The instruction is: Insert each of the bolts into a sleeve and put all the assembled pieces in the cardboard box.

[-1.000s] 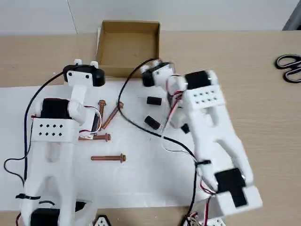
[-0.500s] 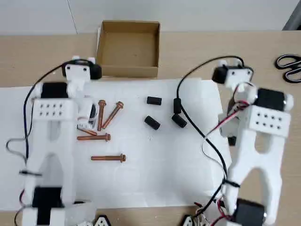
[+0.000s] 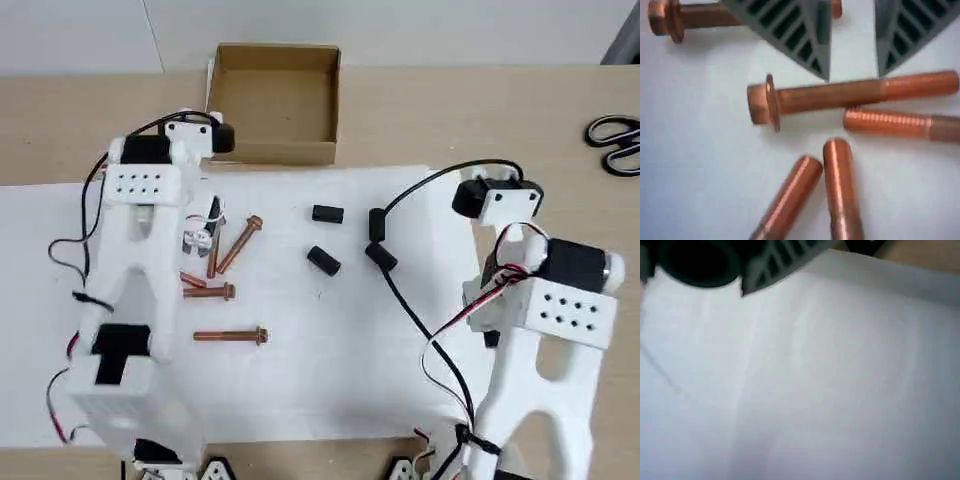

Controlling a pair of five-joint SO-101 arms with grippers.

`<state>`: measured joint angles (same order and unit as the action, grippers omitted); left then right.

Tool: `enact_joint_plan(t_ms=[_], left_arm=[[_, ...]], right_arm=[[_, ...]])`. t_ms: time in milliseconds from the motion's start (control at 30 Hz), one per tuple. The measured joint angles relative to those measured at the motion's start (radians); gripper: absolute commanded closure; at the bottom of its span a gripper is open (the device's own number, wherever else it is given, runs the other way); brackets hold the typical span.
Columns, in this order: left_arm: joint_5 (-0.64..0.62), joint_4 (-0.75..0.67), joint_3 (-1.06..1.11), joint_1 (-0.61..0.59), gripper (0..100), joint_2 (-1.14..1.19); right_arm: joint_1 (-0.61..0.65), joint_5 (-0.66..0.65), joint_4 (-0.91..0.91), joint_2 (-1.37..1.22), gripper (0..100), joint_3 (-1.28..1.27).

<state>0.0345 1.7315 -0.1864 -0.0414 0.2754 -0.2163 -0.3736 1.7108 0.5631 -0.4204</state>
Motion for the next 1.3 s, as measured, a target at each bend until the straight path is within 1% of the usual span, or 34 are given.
enact_joint_plan(t_ms=[100,200,433,767,933,1300], left_arm=[[0.0,0.0,-0.072,0.006,93,0.074],[-0.006,0.0,-0.147,0.006,91,0.135],[-0.068,0.002,-0.258,0.006,90,0.221],[-0.084,-0.035,-0.265,0.006,90,0.348],[-0.087,-0.083,-0.265,0.006,88,0.368],[-0.083,-0.147,-0.287,0.006,88,0.44]], right_arm=[[0.0,0.0,0.002,0.003,99.5,-0.002],[0.0,0.0,0.002,0.003,99.5,-0.002],[0.0,0.0,0.002,0.003,99.5,-0.002],[0.0,0.0,0.002,0.003,99.5,-0.066],[0.0,-0.014,0.002,0.003,99.5,-0.066],[-0.005,-0.014,0.002,0.003,99.5,-0.066]])
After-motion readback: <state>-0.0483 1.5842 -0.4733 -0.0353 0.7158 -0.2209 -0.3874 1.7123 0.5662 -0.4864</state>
